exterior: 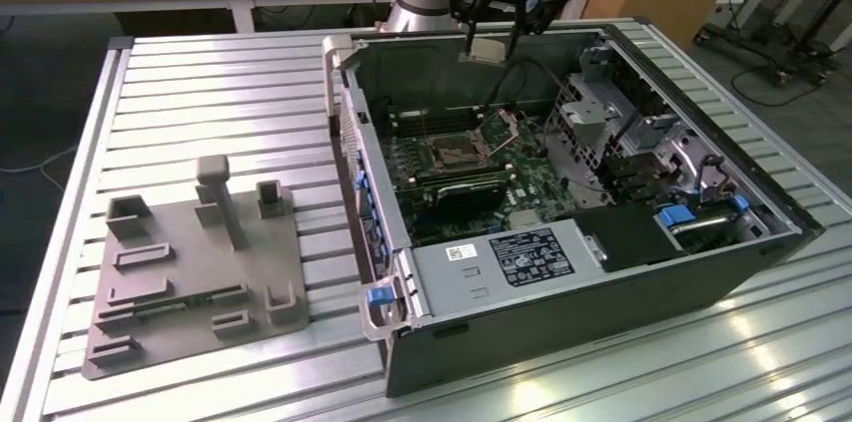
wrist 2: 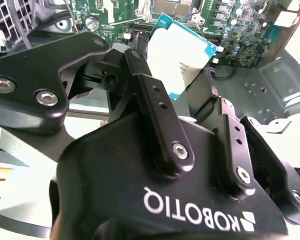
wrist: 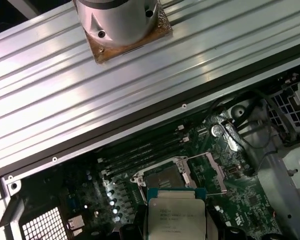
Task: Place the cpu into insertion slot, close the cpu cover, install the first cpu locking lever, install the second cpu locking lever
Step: 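Place the cpu into insertion slot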
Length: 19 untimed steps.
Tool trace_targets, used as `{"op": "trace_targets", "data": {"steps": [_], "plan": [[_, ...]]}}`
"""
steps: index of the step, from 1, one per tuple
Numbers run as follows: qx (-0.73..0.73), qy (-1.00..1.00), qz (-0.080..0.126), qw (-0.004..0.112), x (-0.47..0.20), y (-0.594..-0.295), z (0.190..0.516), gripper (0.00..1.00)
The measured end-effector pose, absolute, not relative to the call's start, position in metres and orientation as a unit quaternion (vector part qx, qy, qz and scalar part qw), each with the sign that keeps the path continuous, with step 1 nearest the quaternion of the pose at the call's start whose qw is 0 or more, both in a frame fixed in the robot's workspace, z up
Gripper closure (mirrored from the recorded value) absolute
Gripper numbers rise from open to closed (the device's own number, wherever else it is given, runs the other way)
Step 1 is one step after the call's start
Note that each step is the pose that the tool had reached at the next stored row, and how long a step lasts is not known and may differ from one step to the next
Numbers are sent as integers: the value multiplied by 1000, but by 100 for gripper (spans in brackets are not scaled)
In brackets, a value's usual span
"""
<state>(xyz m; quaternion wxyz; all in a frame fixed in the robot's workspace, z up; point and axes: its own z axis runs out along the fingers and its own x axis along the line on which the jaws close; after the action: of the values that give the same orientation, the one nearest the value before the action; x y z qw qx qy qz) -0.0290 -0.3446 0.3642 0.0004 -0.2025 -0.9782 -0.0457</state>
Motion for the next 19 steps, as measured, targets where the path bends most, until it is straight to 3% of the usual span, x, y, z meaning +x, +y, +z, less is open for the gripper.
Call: {"op": "trace_targets", "data": {"steps": [19], "plan": [[-243, -969, -46, -1, -31, -345, 364, 46]]}}
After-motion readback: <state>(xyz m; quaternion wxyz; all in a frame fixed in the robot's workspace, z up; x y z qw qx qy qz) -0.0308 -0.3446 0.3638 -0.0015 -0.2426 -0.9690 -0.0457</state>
